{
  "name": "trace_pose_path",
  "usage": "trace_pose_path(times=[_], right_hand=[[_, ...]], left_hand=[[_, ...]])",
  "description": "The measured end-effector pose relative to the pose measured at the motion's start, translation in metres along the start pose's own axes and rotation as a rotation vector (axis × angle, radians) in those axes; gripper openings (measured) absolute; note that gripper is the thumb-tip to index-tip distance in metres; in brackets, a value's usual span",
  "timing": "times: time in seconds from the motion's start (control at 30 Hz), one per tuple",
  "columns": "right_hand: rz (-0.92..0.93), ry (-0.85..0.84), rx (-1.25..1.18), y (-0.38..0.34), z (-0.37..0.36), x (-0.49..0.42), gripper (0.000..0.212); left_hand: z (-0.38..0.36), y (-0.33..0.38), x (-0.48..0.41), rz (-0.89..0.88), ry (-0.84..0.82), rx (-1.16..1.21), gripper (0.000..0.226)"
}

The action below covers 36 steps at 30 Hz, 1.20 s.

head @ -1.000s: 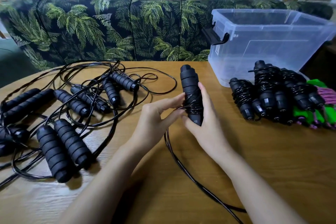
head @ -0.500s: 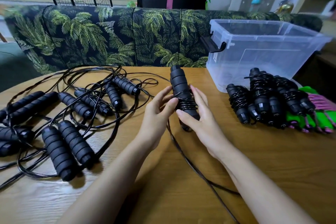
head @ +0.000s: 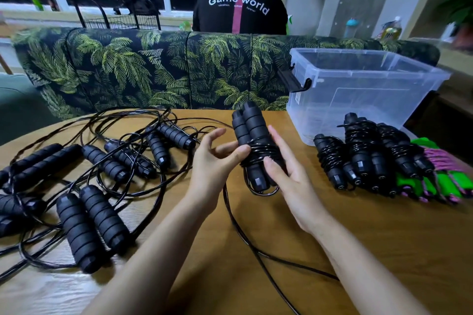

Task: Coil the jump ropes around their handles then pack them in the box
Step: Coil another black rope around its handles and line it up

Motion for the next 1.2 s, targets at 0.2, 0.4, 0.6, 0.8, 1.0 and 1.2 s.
trace_pose_path(times=[0.2,0.4,0.6,0.8,1.0,1.2], right_hand=[[0.116,0.147,0.388,0.016,-0.008,0.003,0.059],[0.084,0.130,0.275,0.022,-0.004,0.006,0.054],[0.075,0.102,0.270,0.024,-0.004,0.009,0.055],[0.031,0.077,0.262,0.027,-0.008,0.008,0.055],[0.035,0.095,0.294,0.026,-0.006,0.008,0.054],[0.052,0.128,0.371,0.026,-0.003,0.008,0.055]], left_hand=[[-0.003,-0.011,0.008,-0.096,-0.053,-0.203,0.057],[0.002,-0.010,0.014,-0.073,-0.181,-0.093,0.051],[0.003,-0.014,0.016,-0.063,-0.159,-0.097,0.051],[0.008,-0.014,0.015,-0.096,-0.110,-0.162,0.048],[0.011,-0.013,0.013,-0.055,-0.186,-0.123,0.054],[0.008,-0.011,0.015,-0.041,-0.204,-0.061,0.056]])
Point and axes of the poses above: each hand's wrist, its own x-axis away from the middle knuckle, its own z-axis out of the back of the hand, y = z × x, the point moved 4 cm from there along -x, towards the middle knuckle, and after that the axes turned 11 degrees about -z, right-handed, at the moved point
